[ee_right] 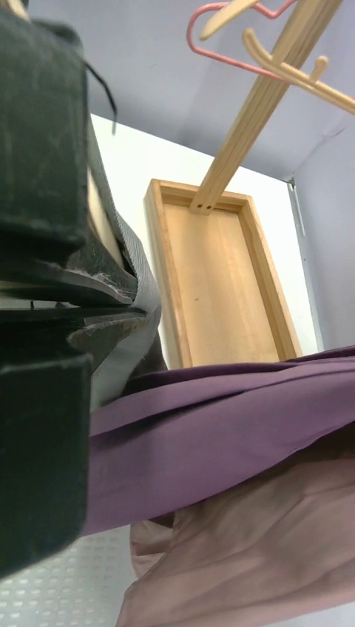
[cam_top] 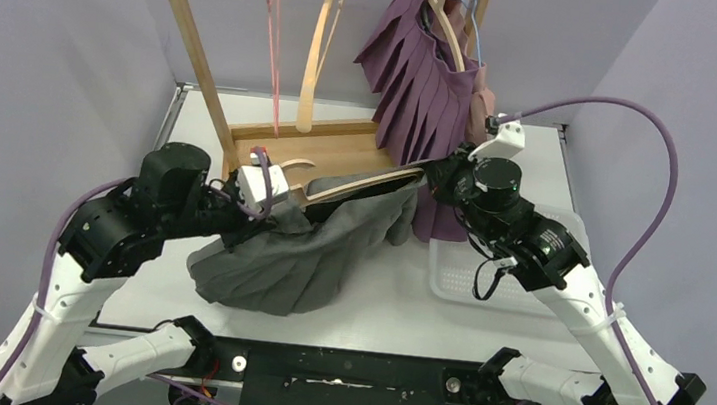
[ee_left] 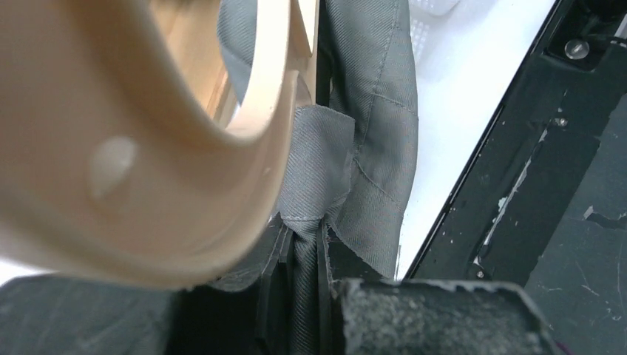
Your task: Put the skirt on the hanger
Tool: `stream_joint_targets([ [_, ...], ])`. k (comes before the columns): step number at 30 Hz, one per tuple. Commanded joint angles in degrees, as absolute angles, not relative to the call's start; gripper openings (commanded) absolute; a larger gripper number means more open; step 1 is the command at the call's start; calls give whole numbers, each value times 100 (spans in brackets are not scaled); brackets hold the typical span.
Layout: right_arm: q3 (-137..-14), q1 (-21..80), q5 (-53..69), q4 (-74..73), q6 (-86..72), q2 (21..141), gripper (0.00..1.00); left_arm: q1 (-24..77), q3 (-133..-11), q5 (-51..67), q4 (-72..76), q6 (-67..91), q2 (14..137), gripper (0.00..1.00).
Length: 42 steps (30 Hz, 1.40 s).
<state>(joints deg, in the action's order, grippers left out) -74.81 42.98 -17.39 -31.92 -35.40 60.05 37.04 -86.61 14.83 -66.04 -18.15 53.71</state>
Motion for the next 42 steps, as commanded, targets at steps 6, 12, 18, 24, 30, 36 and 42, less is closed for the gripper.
stream_joint_targets([
  [6,-8132,4376,-1964,-3051,-3351,6402,0,3687,-8533,1525,-6544,-2090,5556,0],
  [12,-7671,4413,1010,-1662,-2555,6184,0,3691,-8722,1273,-6075,-1927,5627,0],
  [18,-7664,4527,2644,-989,-2425,6103,0,3685,-9572,1727,-5838,-1912,5712,0],
  [24,-7462,4614,2475,-1266,-2237,6190,0,3686,-9014,1878,-5468,-1920,5592,0],
  [30,-7188,4505,1218,-2342,-1630,5905,0,3687,-7430,1582,-4745,-1534,4780,0],
  [36,-7165,4374,-49,-2832,-2005,5397,0,3683,-7349,929,-4869,-1213,4407,0],
  [42,-7457,4414,1440,-2440,-2136,5731,0,3691,-7848,622,-5173,-1184,4386,0],
])
